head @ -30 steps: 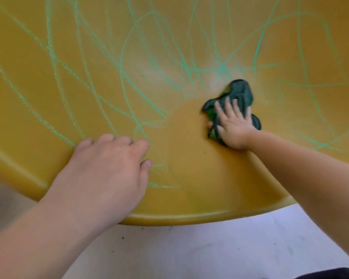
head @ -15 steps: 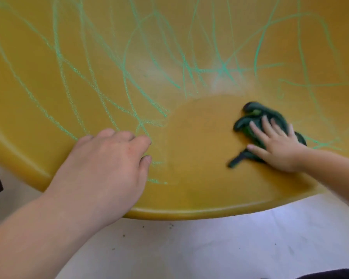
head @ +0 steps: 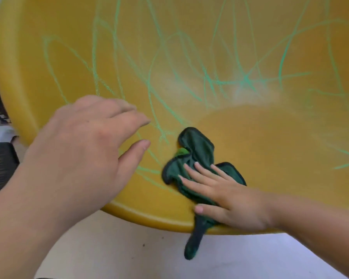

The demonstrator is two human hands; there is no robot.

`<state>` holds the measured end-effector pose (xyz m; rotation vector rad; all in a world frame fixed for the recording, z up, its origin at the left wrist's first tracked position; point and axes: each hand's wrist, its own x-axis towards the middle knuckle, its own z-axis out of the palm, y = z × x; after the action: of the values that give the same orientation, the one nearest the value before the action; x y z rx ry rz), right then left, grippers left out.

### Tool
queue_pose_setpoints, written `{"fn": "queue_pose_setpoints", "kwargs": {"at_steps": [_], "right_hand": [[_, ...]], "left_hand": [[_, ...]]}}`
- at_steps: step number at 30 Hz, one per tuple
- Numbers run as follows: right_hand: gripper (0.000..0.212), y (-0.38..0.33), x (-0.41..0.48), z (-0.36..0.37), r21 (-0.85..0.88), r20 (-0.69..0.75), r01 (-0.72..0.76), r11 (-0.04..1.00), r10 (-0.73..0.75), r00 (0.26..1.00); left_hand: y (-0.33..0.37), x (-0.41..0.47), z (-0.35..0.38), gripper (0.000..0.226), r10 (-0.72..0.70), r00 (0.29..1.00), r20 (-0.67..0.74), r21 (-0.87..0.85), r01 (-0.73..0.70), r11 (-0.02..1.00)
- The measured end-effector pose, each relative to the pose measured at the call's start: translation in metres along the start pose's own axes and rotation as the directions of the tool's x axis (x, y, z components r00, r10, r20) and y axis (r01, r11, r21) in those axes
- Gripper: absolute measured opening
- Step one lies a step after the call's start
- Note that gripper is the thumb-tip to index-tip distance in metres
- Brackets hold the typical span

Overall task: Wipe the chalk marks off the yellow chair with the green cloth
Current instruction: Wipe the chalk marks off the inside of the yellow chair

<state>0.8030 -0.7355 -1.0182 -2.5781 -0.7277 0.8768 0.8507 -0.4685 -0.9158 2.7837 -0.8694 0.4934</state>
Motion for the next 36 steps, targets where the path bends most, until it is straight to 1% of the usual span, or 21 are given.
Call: {"fn": "queue_pose_setpoints", "kwargs": {"at_steps": [1,3,5,6,8,10,12,14,16,18,20,21,22,24,26,28,29,31,33,34,36], "right_hand": [[0.074,0.009,-0.010,-0.003,-0.021,0.029,-0.049,0.999,0.049,0.998],[0.097,0.039,-0.015,-0.013,-0.169,0.007,-0.246,0.954,0.251,0.968],[0.126,0.077,-0.002,-0.028,-0.251,-0.144,-0.507,0.824,0.487,0.862],[0.133,0.095,0.009,-0.036,-0.253,-0.217,-0.601,0.758,0.561,0.799],[0.134,0.119,0.034,-0.053,-0.237,-0.318,-0.675,0.698,0.601,0.733],[0.129,0.123,0.064,-0.067,-0.211,-0.366,-0.646,0.733,0.553,0.748],[0.126,0.114,0.095,-0.072,-0.179,-0.404,-0.572,0.800,0.470,0.785],[0.122,0.089,0.117,-0.069,-0.145,-0.387,-0.467,0.872,0.384,0.838],[0.115,0.054,0.121,-0.054,-0.134,-0.319,-0.308,0.942,0.253,0.913],[0.103,0.013,0.098,-0.030,-0.142,-0.210,-0.093,0.986,0.062,0.976],[0.090,-0.016,0.055,-0.013,-0.080,-0.071,0.098,0.992,-0.104,0.992],[0.084,-0.021,0.033,-0.008,-0.018,-0.010,0.125,0.992,-0.125,0.992],[0.081,-0.018,0.014,-0.007,0.023,0.057,0.097,0.995,-0.098,0.994],[0.082,0.005,-0.007,-0.007,-0.051,0.112,-0.099,0.994,0.104,0.988],[0.094,0.047,-0.006,-0.013,-0.216,-0.002,-0.367,0.905,0.376,0.927],[0.114,0.091,0.009,-0.031,-0.200,-0.189,-0.595,0.778,0.566,0.803],[0.124,0.108,0.021,-0.045,-0.149,-0.248,-0.651,0.744,0.609,0.753],[0.141,0.123,0.049,-0.071,-0.059,-0.282,-0.689,0.722,0.650,0.705],[0.146,0.117,0.079,-0.079,-0.029,-0.318,-0.675,0.737,0.633,0.706],[0.146,0.107,0.092,-0.078,-0.040,-0.336,-0.649,0.760,0.602,0.725],[0.141,0.078,0.105,-0.063,-0.083,-0.310,-0.530,0.844,0.484,0.818]], "left_hand": [[-0.005,0.001,0.000,0.040,0.004,1.000,0.002,0.019,-0.005,1.000],[-0.016,0.002,0.001,0.040,0.000,1.000,0.013,0.061,-0.001,0.998],[-0.025,0.001,0.001,0.038,-0.006,1.000,-0.007,0.085,0.007,0.996],[-0.028,0.001,0.000,0.036,-0.010,0.999,-0.037,0.082,0.013,0.997],[-0.032,0.000,-0.002,0.033,-0.009,0.994,-0.110,0.052,0.015,0.999],[-0.032,-0.001,0.000,0.030,0.009,0.991,-0.135,0.050,-0.003,0.999],[-0.032,-0.003,0.003,0.029,0.023,0.996,-0.091,0.095,-0.015,0.995],[-0.034,-0.003,0.005,0.031,0.018,0.999,-0.038,0.136,-0.012,0.991],[-0.034,-0.002,0.005,0.033,0.004,1.000,-0.019,0.151,-0.001,0.989],[-0.033,-0.001,0.006,0.035,-0.009,0.999,-0.032,0.149,0.013,0.989],[-0.031,0.000,0.007,0.035,-0.014,0.998,-0.055,0.146,0.022,0.989],[-0.030,0.001,0.007,0.034,-0.015,0.998,-0.067,0.147,0.025,0.989],[-0.030,0.001,0.007,0.033,-0.013,0.997,-0.078,0.148,0.024,0.989],[-0.031,0.000,0.007,0.031,0.001,0.996,-0.093,0.142,0.013,0.990],[-0.032,-0.001,0.007,0.029,0.025,0.994,-0.104,0.125,-0.012,0.992],[-0.033,-0.001,0.008,0.027,0.043,0.992,-0.116,0.119,-0.029,0.992],[-0.034,-0.001,0.008,0.026,0.045,0.992,-0.121,0.123,-0.030,0.992],[-0.034,-0.002,0.009,0.027,0.039,0.992,-0.119,0.127,-0.024,0.992],[-0.033,-0.003,0.008,0.030,0.027,0.994,-0.102,0.120,-0.014,0.993],[-0.033,-0.003,0.007,0.030,0.021,0.995,-0.094,0.118,-0.010,0.993],[-0.032,-0.002,0.006,0.030,0.012,0.996,-0.085,0.118,-0.002,0.993]]}}
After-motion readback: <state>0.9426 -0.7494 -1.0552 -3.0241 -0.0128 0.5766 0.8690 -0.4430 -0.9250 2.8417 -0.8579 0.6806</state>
